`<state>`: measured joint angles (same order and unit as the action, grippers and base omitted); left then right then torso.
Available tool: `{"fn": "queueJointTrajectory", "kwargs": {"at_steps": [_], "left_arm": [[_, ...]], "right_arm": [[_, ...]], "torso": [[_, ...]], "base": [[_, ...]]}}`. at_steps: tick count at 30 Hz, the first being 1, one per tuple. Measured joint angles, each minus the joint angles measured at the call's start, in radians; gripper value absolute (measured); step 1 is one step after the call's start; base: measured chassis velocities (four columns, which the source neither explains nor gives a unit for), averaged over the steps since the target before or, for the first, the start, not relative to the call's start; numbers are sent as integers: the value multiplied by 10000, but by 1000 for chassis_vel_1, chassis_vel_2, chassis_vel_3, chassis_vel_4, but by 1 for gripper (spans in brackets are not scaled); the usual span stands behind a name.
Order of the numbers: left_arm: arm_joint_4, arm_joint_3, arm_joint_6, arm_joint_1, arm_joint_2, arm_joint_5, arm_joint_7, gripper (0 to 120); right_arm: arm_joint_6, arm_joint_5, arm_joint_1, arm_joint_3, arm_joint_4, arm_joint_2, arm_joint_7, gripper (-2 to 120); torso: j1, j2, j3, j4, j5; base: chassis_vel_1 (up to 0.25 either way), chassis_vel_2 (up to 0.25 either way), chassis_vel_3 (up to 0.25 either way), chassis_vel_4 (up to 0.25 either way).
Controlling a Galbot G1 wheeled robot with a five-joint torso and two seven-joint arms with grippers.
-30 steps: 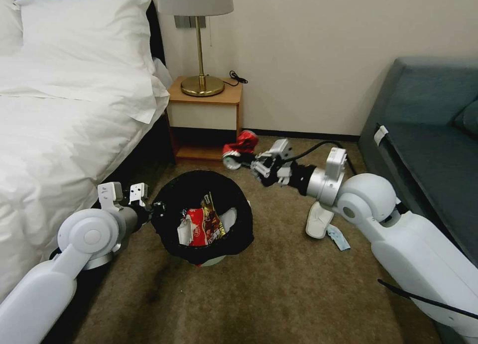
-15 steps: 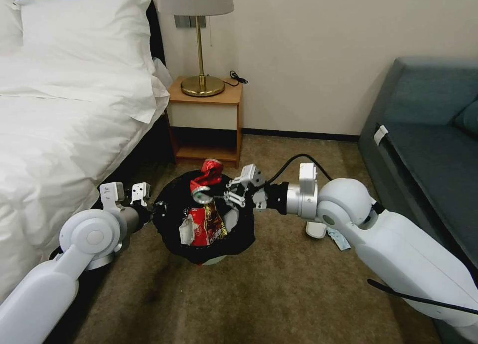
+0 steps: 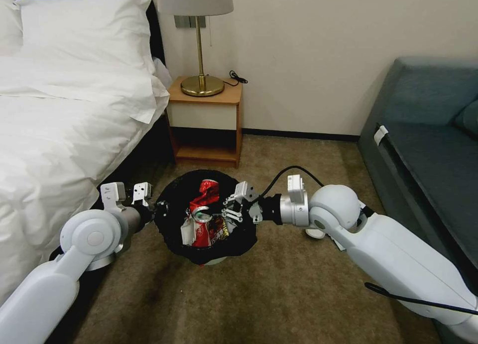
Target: Pick up the trash bin, then pick up the garbage on the floor and place it into the trash bin.
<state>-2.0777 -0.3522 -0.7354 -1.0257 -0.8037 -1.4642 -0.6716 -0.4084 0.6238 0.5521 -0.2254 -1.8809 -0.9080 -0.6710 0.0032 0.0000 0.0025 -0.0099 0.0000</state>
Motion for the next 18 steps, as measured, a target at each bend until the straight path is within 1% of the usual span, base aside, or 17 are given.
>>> {"fn": "queueJointTrajectory", "kwargs": {"at_steps": [6, 17, 18], "left_arm": [[-43, -9, 0, -26, -50, -2, 9, 3], [-74, -50, 0, -62, -156, 16, 31, 3], [-71, -49, 0, -51, -195, 29, 35, 3]], "right_arm": [[-215, -18, -93, -180, 249, -142, -279, 4], [-431, -350, -185, -279, 430, -181, -316, 4], [-431, -393, -186, -304, 465, -181, -226, 10]], "torso": [[0, 0, 0, -1, 0], [0, 0, 0, 0, 0], [0, 0, 0, -1, 0]], "base": [[0, 0, 0, 0], [0, 0, 0, 0], [0, 0, 0, 0]]}}
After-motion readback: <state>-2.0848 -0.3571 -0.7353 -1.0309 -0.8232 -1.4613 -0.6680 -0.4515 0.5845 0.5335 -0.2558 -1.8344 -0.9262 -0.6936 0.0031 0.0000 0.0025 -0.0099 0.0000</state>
